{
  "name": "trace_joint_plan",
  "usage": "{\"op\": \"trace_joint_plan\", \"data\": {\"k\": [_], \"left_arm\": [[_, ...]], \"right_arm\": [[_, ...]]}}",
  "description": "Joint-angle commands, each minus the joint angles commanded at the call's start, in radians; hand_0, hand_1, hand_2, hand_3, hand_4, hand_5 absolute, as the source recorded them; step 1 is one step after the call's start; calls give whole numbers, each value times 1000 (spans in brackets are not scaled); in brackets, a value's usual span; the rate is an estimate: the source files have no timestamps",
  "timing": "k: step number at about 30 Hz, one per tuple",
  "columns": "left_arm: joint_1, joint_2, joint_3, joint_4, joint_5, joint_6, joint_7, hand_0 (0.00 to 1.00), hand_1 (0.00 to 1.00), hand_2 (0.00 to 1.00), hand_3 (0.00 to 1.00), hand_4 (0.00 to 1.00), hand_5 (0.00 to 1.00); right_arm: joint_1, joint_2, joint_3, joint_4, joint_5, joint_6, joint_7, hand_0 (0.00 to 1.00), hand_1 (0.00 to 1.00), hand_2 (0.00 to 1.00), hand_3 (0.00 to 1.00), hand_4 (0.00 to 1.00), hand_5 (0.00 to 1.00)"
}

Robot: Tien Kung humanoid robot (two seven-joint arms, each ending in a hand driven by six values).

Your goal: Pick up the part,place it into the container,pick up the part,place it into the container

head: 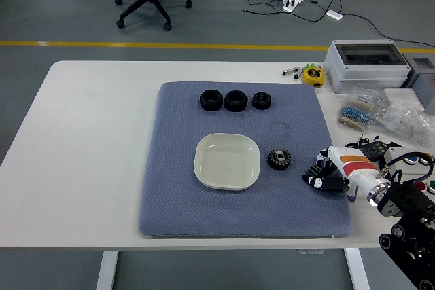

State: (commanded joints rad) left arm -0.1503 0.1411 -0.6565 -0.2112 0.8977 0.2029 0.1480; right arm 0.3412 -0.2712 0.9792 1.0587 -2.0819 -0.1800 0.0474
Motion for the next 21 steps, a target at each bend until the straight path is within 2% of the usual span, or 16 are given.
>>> {"op": "trace_joint_plan", "data": {"k": [3, 14, 21], "left_arm": [[2, 0, -4, 0, 6, -1, 1, 672, 678, 678, 564, 633, 594], [0, 3, 3, -1, 0, -3, -1, 673, 678, 677, 564, 633, 595], [-3, 2, 9, 0, -12, -2, -3, 672, 677, 678, 564, 633, 593]], "right_arm": [[-2, -2, 4, 7, 7, -14, 6, 2, 80, 221, 343, 759, 468], [-3, -6, 20, 42, 25, -55, 22, 2, 81, 217, 337, 752, 460], [3, -2, 21, 102, 24, -70, 27, 2, 81, 210, 333, 746, 448]]}}
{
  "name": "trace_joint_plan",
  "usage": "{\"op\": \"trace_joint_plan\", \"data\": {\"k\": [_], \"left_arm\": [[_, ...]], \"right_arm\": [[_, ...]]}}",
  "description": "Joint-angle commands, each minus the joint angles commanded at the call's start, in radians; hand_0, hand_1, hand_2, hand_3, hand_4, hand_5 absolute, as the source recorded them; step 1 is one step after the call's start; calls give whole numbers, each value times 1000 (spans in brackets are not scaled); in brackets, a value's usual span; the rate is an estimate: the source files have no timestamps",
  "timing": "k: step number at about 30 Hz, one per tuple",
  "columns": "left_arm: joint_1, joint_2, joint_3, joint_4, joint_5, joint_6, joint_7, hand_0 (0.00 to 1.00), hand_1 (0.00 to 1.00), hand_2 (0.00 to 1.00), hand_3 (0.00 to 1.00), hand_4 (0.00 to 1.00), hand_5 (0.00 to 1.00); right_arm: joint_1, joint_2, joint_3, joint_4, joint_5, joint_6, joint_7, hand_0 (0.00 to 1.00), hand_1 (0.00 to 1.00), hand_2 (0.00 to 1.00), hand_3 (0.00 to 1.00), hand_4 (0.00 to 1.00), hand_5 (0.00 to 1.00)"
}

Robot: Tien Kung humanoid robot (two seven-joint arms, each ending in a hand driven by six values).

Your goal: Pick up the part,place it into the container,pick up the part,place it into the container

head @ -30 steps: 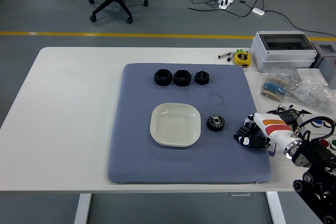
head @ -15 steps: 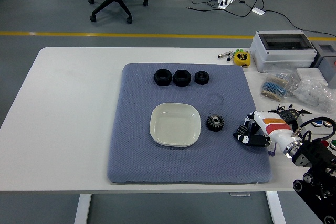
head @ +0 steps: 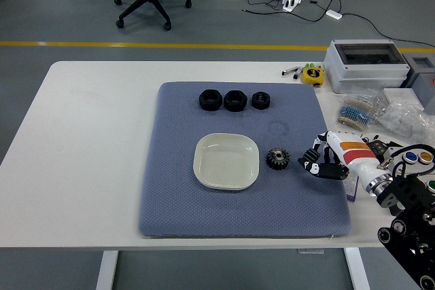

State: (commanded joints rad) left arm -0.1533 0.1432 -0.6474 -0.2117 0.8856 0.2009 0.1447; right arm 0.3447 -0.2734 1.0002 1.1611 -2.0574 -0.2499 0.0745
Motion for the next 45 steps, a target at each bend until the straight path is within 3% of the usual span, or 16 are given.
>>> {"op": "trace_joint_plan", "data": {"k": [6, 10, 23, 24, 29, 30, 35, 36, 45], "left_arm": [[-2, 1, -4, 0, 6, -2, 1, 671, 675, 678, 565, 633, 593], [-2, 2, -5, -1, 7, -1, 2, 671, 675, 678, 565, 633, 593], [2, 6, -14, -6, 27, -4, 12, 672, 677, 680, 565, 633, 592], [3, 6, -15, -6, 28, -4, 13, 673, 677, 682, 565, 635, 594], [5, 7, -14, -8, 24, -4, 15, 673, 677, 682, 565, 635, 594], [5, 7, -14, -8, 25, -4, 15, 673, 676, 683, 566, 634, 591], [4, 8, -15, -8, 25, -4, 16, 673, 676, 683, 566, 634, 591], [4, 8, -15, -9, 26, -5, 16, 673, 676, 683, 566, 637, 595], [7, 9, -17, -9, 31, -6, 18, 673, 675, 685, 566, 637, 594]], "right_arm": [[40, 18, 1, 103, -34, 50, 11, 2, 81, 210, 332, 747, 446], [79, 37, -26, 130, -41, 67, 22, 2, 81, 210, 332, 747, 446], [243, 144, -220, 65, -4, 83, 49, 2, 94, 232, 367, 777, 427], [254, 153, -234, 51, -9, 87, 48, 2, 136, 293, 476, 869, 474], [288, 182, -266, -11, -43, 131, 50, 2, 136, 293, 476, 869, 474], [292, 186, -270, -22, -48, 139, 52, 54, 187, 426, 736, 998, 503], [295, 194, -270, -52, -77, 155, 59, 54, 187, 426, 736, 998, 503], [294, 194, -269, -55, -80, 153, 59, 87, 205, 490, 816, 998, 543], [287, 173, -210, -28, -84, 131, 51, 105, 209, 506, 812, 998, 558]]}}
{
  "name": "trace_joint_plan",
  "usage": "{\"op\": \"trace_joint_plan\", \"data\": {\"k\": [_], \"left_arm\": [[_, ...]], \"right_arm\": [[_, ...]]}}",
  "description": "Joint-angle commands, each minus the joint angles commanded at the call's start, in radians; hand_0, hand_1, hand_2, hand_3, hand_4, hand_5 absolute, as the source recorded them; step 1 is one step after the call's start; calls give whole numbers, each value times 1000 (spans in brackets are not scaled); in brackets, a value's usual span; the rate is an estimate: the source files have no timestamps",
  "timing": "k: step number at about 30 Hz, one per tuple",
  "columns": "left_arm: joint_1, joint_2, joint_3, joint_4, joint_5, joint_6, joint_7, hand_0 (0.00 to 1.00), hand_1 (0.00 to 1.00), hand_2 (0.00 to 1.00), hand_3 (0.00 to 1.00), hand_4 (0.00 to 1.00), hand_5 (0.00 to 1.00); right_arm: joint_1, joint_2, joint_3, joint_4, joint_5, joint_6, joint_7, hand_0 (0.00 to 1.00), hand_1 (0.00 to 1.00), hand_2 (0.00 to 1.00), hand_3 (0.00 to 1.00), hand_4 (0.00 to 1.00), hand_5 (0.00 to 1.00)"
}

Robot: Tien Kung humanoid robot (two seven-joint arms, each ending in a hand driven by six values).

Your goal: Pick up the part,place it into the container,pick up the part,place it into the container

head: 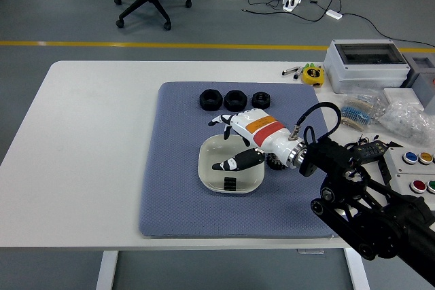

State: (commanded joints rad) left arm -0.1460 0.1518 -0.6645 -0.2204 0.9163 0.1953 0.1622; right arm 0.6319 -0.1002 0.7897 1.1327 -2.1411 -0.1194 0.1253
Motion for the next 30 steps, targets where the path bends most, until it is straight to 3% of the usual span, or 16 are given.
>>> {"op": "trace_joint_plan", "data": {"k": [8, 9, 14, 15, 16, 20, 21, 30], "left_arm": [[2, -1, -1, 1, 0, 1, 0, 673, 676, 686, 567, 637, 592], [2, -1, -1, 1, -1, 2, 0, 673, 676, 687, 567, 638, 593], [2, -2, 1, 1, -8, 3, -1, 673, 676, 687, 567, 638, 593], [2, -2, 1, 1, -8, 3, -1, 673, 676, 687, 566, 640, 597], [3, -3, 1, 1, -7, 3, -1, 673, 676, 687, 566, 640, 597], [5, -5, -6, 1, 8, 1, 2, 673, 676, 687, 566, 640, 597], [5, -5, -7, 1, 11, 1, 2, 673, 676, 687, 565, 639, 599], [9, -8, -10, 0, 15, 1, 4, 673, 679, 685, 567, 637, 596]], "right_arm": [[-8, -54, 112, 29, -21, 3, -10, 113, 211, 502, 777, 998, 565], [-12, -70, 129, 18, -33, 23, -14, 203, 306, 533, 744, 998, 561], [-37, -120, 154, -27, -80, 100, -8, 203, 306, 533, 744, 998, 561], [-41, -127, 153, -34, -86, 109, -5, 449, 540, 643, 742, 998, 547], [-45, -131, 152, -41, -88, 117, 0, 449, 540, 643, 742, 998, 547], [-59, -137, 141, -71, -80, 136, 25, 449, 540, 643, 742, 998, 547], [-61, -136, 140, -74, -79, 137, 29, 569, 625, 686, 741, 998, 541], [-64, -124, 102, -97, -64, 126, 42, 577, 628, 686, 719, 998, 520]]}}
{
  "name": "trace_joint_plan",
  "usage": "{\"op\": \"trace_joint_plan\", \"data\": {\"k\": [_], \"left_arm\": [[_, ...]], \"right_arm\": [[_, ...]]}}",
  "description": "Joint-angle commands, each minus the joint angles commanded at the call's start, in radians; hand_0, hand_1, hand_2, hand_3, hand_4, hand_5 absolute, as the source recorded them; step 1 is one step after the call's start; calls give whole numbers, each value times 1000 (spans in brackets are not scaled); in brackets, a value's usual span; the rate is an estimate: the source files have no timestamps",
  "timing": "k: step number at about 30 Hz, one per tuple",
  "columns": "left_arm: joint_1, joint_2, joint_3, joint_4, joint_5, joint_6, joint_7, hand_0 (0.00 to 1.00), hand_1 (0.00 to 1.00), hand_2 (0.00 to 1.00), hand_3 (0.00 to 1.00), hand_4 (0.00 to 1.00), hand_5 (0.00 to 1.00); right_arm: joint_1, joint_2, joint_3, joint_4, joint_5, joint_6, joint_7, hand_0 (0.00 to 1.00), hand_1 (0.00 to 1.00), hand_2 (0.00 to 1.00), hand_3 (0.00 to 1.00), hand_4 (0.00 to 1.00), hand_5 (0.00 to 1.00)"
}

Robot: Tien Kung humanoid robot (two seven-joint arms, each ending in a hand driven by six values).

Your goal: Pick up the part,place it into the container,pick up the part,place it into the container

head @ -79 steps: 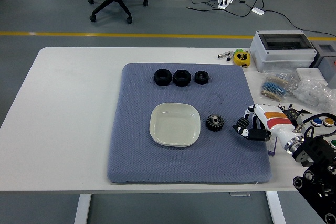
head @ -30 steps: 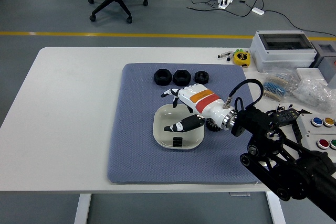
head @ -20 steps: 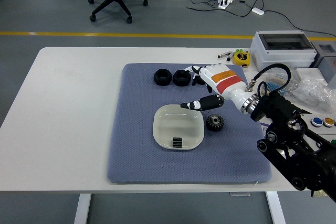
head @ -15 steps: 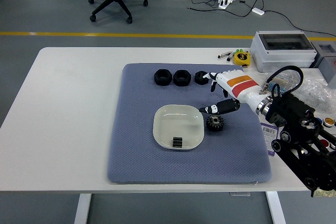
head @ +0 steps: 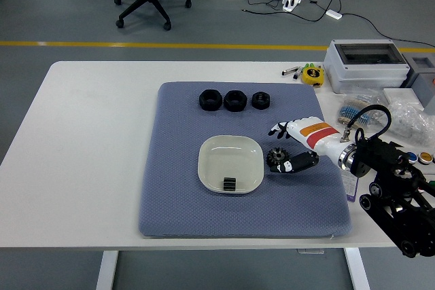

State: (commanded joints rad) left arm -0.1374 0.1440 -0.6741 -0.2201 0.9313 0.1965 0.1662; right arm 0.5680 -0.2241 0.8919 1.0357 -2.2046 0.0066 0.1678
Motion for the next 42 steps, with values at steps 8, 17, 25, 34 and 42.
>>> {"op": "trace_joint_plan", "data": {"k": [8, 17, 25, 34, 42], "left_arm": [[0, -1, -3, -2, 9, -3, 3, 671, 680, 685, 566, 637, 596], [-2, -1, 7, -2, -11, 0, -1, 672, 679, 684, 565, 634, 596], [-2, -1, 8, -1, -13, -1, -1, 672, 680, 685, 565, 634, 596], [-3, -1, 9, -1, -16, 0, -2, 671, 679, 682, 565, 634, 593], [-3, -2, 7, -1, -11, -1, -1, 671, 679, 682, 565, 634, 593]], "right_arm": [[18, 29, -39, -58, 22, -36, -3, 543, 620, 671, 672, 998, 508], [30, 35, -48, -114, 30, -67, -5, 400, 540, 613, 551, 988, 496], [27, 38, -52, -145, 33, -82, -2, 358, 519, 576, 530, 968, 483], [25, 34, -48, -144, 56, -129, 11, 123, 335, 430, 476, 823, 447], [23, 36, -59, -158, 69, -156, 23, 2, 148, 266, 371, 852, 464]]}}
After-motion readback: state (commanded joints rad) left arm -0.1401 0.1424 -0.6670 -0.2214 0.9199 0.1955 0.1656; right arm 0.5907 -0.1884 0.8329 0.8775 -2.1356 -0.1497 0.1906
